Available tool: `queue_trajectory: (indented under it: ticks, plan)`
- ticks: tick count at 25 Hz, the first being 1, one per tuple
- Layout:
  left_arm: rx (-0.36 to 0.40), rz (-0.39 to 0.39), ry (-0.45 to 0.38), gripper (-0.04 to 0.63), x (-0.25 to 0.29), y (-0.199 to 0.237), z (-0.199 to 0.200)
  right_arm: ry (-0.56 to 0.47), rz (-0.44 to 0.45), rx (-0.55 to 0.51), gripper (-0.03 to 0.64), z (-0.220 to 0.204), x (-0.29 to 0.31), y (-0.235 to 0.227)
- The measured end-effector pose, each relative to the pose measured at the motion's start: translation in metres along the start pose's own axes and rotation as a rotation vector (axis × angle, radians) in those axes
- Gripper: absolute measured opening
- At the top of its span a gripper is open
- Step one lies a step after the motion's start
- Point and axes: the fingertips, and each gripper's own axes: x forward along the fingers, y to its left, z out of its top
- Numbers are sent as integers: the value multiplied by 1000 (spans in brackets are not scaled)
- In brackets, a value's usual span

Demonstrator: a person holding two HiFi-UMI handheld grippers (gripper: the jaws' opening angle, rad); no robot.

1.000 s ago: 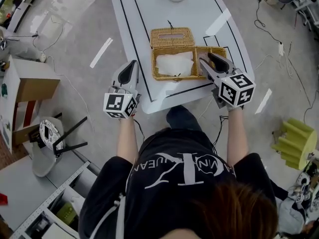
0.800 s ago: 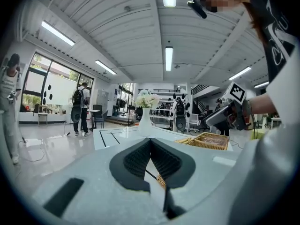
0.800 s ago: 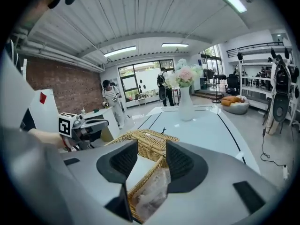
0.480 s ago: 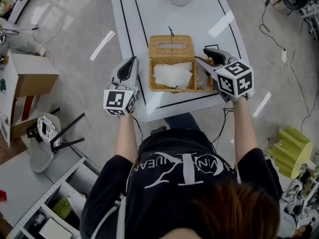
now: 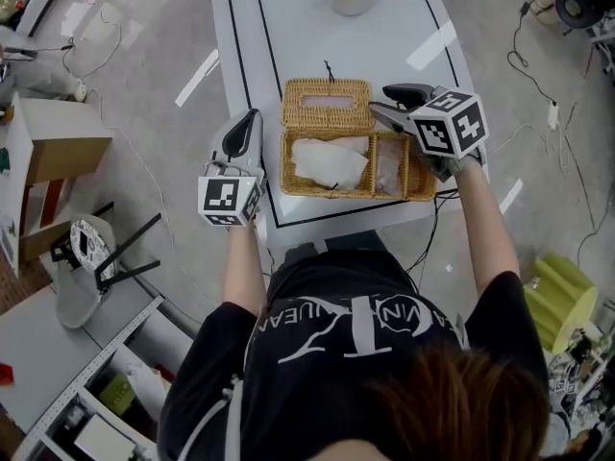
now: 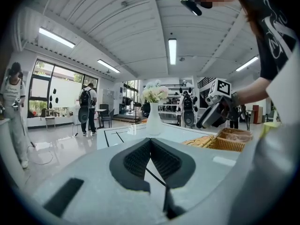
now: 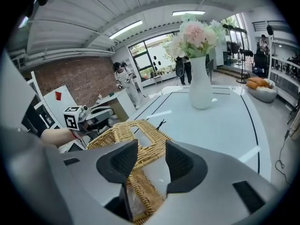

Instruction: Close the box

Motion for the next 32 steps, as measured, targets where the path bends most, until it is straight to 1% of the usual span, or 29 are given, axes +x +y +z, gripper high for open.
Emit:
queue_trajectory:
  ticks: [3, 5, 9, 12, 14, 18, 21, 23, 26, 28, 29, 30, 32]
  plan:
    - [11, 22, 14, 9, 4, 4, -4, 52, 46, 43, 187, -2, 11, -11]
    - [7, 38, 18, 9, 6, 6, -6, 83, 78, 89, 195, -5, 18, -17]
    - [8, 53, 27, 9, 9, 8, -11, 127, 153, 241, 218, -13, 31, -22]
    - [6, 65, 25, 9, 12, 12, -12, 149, 177, 324, 240, -14, 38, -29]
    - [5, 72, 23, 9, 13, 15, -12, 162, 196, 378, 241, -17, 43, -35]
    - [4, 83, 23, 9, 10, 17, -11, 182, 270, 523, 241, -25, 50, -33]
    - [2, 84, 27, 9, 11, 17, -11, 177, 337, 600, 242, -24, 52, -29]
    - [-4, 89, 32, 9, 9, 16, -13, 176, 360, 648, 242, -25, 53, -28]
    - [-10, 94, 30, 9, 5, 14, -13, 179, 373, 654, 241, -25, 53, -27]
    - [-10, 91, 32, 9, 3, 15, -14, 179, 358, 640, 219, -25, 54, -29]
    - [-9, 91, 34, 9, 1, 16, -15, 178, 346, 629, 194, -24, 55, -30]
    - [-8, 91, 35, 9, 0, 17, -15, 175, 335, 617, 183, -24, 56, -30]
    - [-9, 91, 34, 9, -4, 16, -15, 164, 320, 591, 179, -22, 54, -30]
